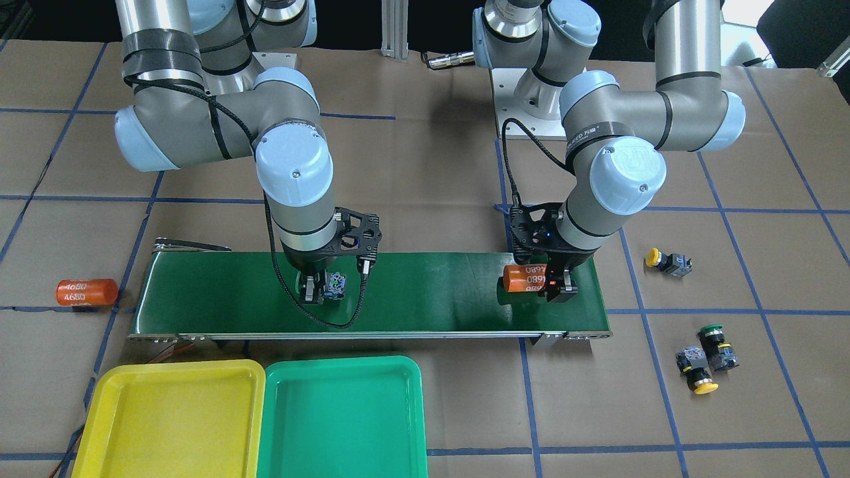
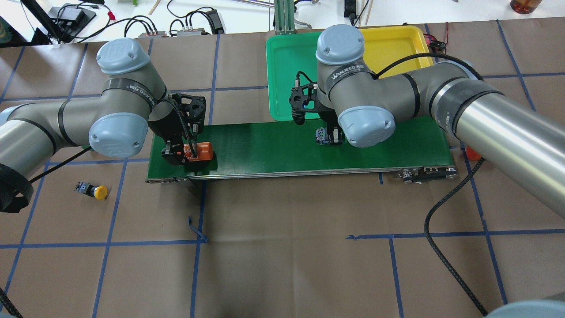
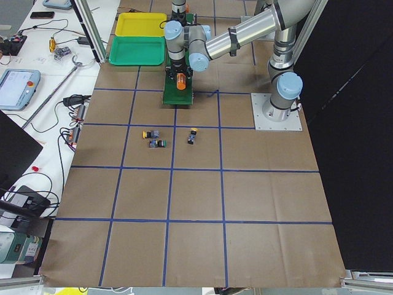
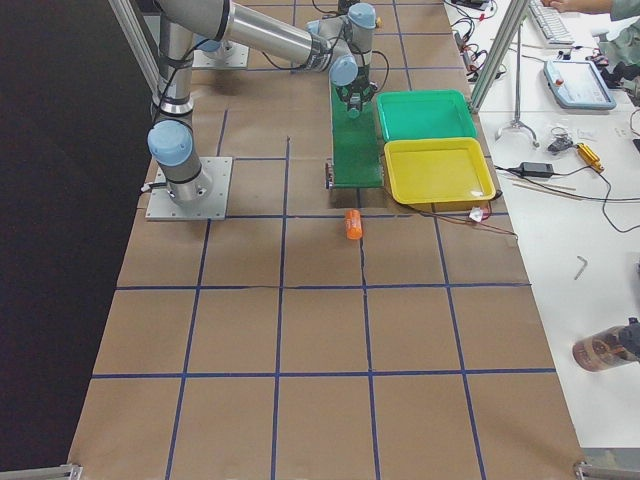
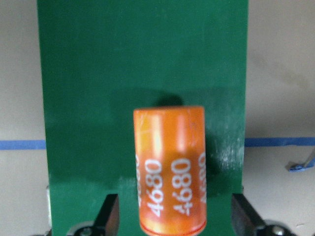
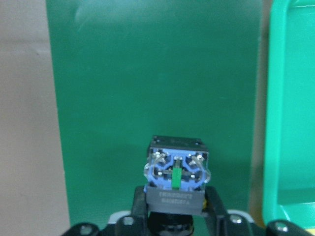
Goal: Sort buttons by color to trays
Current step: 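Drop the green button into the green tray while left places cylinder on belt, then grasp a yellow-capped button from the pile with the left gripper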
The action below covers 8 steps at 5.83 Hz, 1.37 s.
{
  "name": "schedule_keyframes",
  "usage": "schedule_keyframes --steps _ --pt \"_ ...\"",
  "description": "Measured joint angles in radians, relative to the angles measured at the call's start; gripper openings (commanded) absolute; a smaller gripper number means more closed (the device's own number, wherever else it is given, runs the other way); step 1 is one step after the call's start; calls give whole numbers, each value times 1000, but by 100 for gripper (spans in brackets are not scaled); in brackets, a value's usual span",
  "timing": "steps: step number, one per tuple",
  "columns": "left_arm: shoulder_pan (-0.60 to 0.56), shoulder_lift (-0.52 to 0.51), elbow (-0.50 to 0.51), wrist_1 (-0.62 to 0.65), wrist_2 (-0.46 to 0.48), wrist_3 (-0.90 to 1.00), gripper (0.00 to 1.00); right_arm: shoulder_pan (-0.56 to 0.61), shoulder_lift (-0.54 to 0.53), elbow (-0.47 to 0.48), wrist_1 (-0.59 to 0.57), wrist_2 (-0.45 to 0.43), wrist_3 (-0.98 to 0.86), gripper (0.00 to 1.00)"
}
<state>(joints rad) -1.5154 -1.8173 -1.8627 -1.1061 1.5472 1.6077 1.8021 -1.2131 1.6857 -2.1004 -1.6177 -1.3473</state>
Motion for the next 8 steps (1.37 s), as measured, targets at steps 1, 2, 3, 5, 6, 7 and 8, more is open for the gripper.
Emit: schedule_keyframes --steps 1,2,3,5,6,7,8 --pt "55 5 7 -8 1 -6 83 -15 17 -57 -28 1 -59 10" --pt "155 14 4 -24 -5 -18 85 -20 78 -132 -77 2 -81 12" --pt "255 21 2 -38 -14 -31 91 -22 177 -227 -136 5 -86 74" --pt "405 6 -6 -51 -9 -18 91 -22 318 -355 -180 42 -84 100" --pt "458 0 -25 -61 -9 102 90 -23 320 -371 -177 51 -84 100" --pt "492 -2 -47 -74 3 263 90 -24 287 -371 -141 51 -84 100" --pt "519 -2 -63 -81 32 402 90 -29 225 -366 -40 50 -80 100"
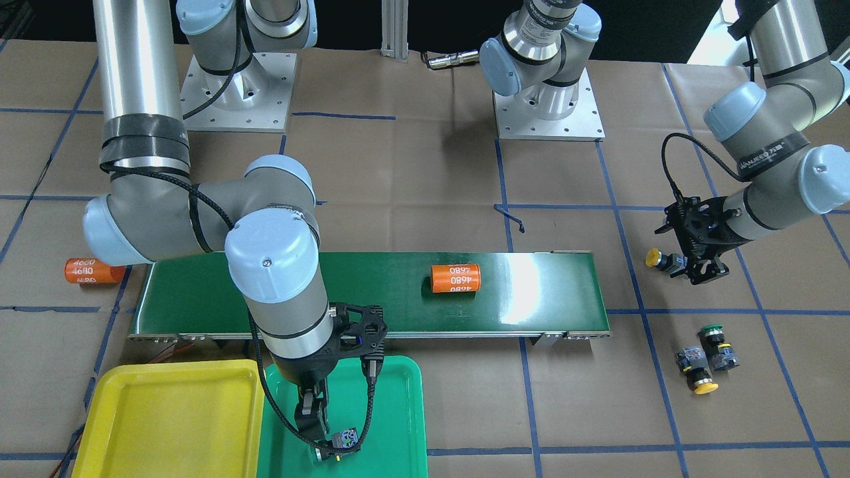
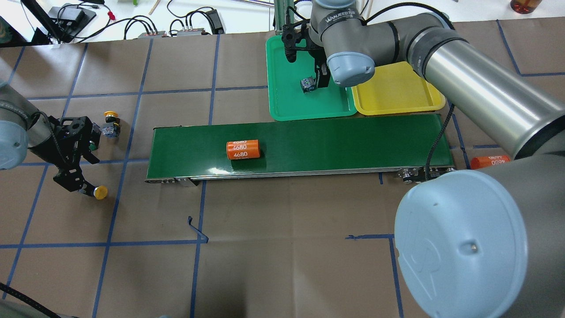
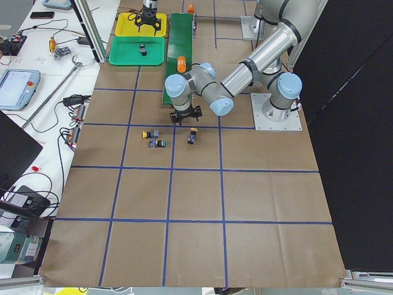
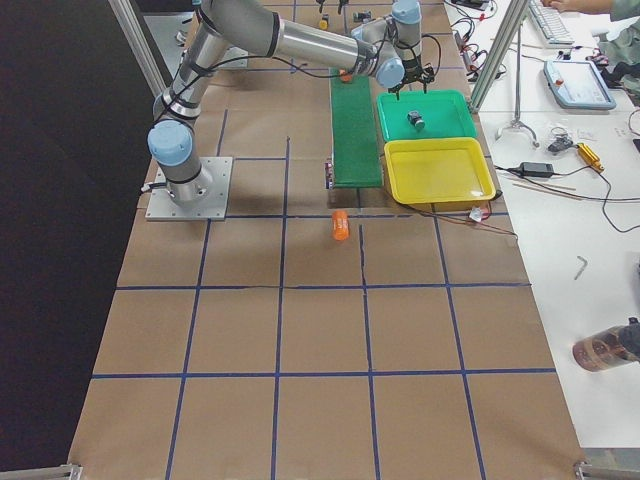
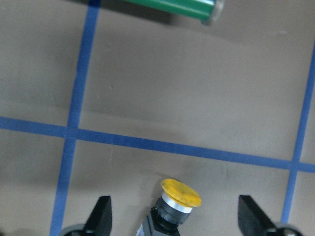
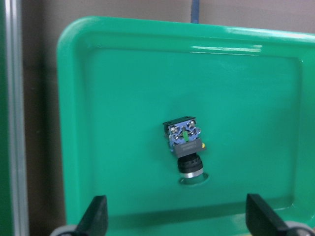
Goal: Sort buttons by color to trays
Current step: 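Grasp a yellow-capped button from the pile with the left gripper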
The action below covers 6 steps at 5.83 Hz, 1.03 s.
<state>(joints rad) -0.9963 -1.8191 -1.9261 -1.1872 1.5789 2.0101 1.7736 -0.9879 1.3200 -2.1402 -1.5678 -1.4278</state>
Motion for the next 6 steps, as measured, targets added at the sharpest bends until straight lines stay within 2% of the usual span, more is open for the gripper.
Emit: schedule_keyframes --steps 2,3,4,6 --pt "48 -1 -31 22 39 278 89 -13 -164 18 354 -1 31 100" --pt "66 -2 -38 39 37 370 89 -13 -239 51 442 -1 24 100" --pt "75 -6 -41 53 34 413 89 -13 -316 118 474 -1 5 100" --pt "81 -37 -39 89 31 434 89 -14 -411 246 431 4 -16 100"
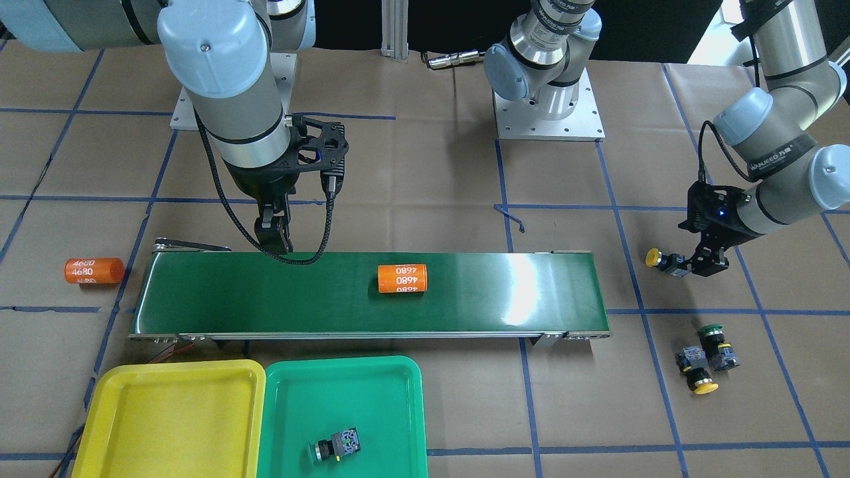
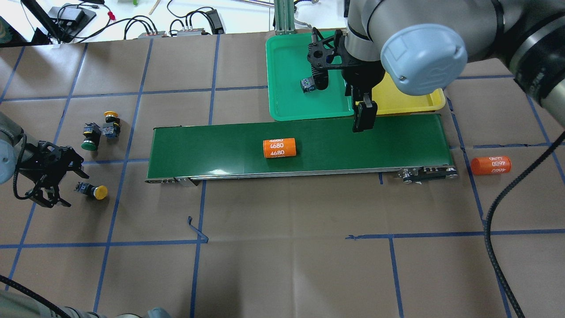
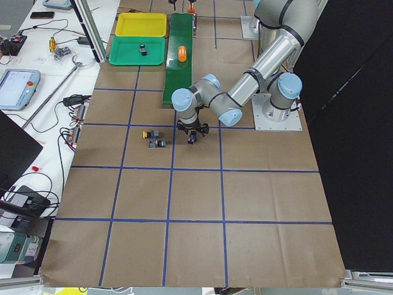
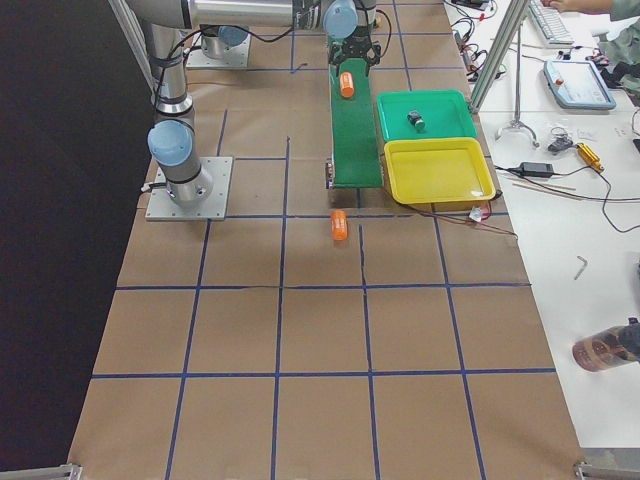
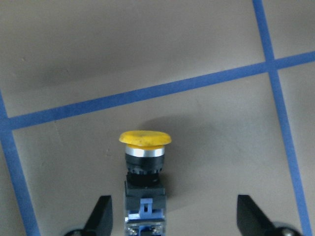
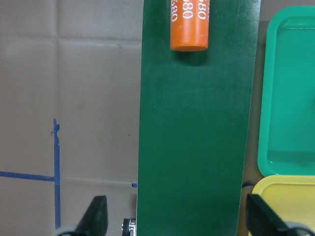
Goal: Sort buttons by color to trays
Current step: 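Grasp a yellow-capped button from the pile with the left gripper, then place the yellow-capped button on the belt with the left gripper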
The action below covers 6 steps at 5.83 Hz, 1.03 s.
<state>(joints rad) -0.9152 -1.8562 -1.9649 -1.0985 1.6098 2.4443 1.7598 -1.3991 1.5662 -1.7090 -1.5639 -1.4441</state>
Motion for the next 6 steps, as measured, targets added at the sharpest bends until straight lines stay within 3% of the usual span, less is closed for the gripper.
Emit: schedule_keyframes --steps 1,2,4,6 --pt "1 -24 -2 26 -7 1 82 1 -8 18 -34 4 0 100" --pt "2 -48 -3 51 -17 2 44 1 -10 24 -48 7 0 100" --pt "3 -74 -4 91 -41 17 3 1 -11 27 -51 8 3 100" --pt "1 -44 10 82 -68 24 3 1 -11 29 -52 8 8 100"
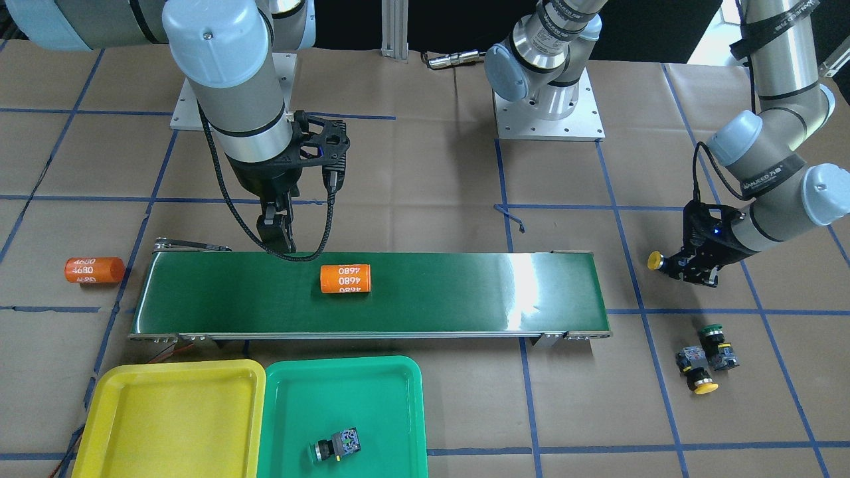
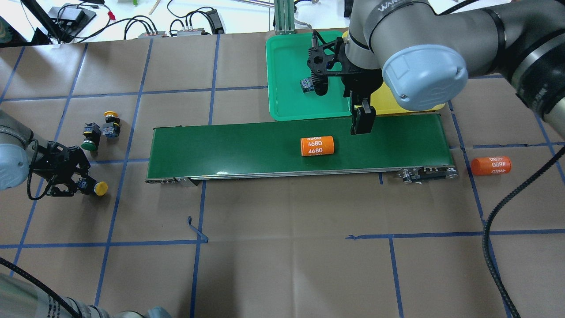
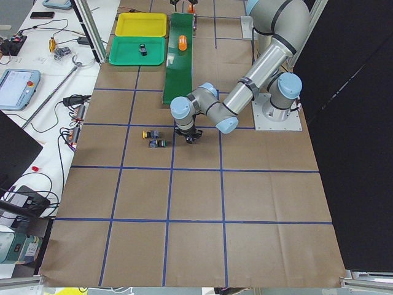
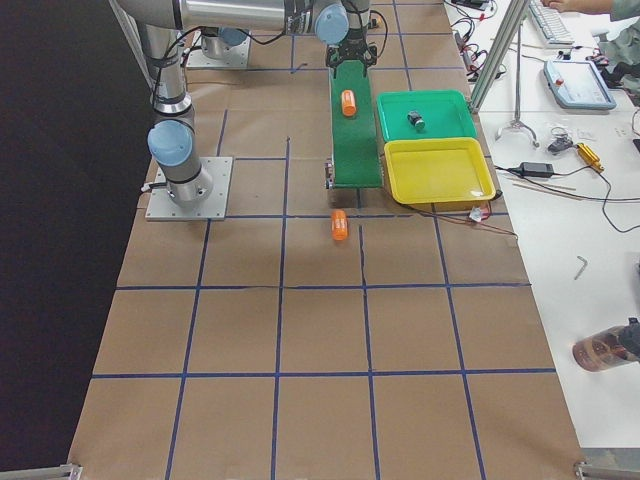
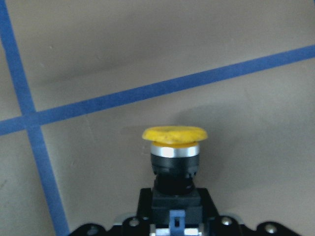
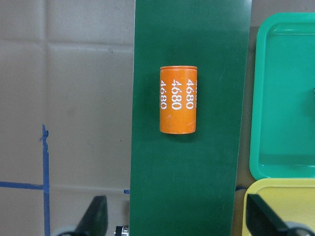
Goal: Sort buttons by color to trays
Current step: 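Place the yellow-capped button on the belt with the left gripper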
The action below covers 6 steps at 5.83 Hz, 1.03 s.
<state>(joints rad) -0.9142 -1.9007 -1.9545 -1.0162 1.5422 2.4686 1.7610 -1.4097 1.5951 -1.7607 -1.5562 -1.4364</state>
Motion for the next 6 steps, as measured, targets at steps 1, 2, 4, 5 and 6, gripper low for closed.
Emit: schedule_keyframes --steps 1,2,4,5,6 --pt "-11 29 44 -79 -2 -50 3 0 0 0 0 0 1 100" --pt "-61 51 113 -205 -8 -147 3 0 0 0 0 0 4 100" --pt "-254 65 188 -310 -16 -430 2 0 0 1 0 2 6 100" --pt "-354 62 190 -290 -18 -593 2 0 0 2 0 3 7 100" --pt "-440 54 178 -231 -17 -717 3 0 0 2 0 4 6 100"
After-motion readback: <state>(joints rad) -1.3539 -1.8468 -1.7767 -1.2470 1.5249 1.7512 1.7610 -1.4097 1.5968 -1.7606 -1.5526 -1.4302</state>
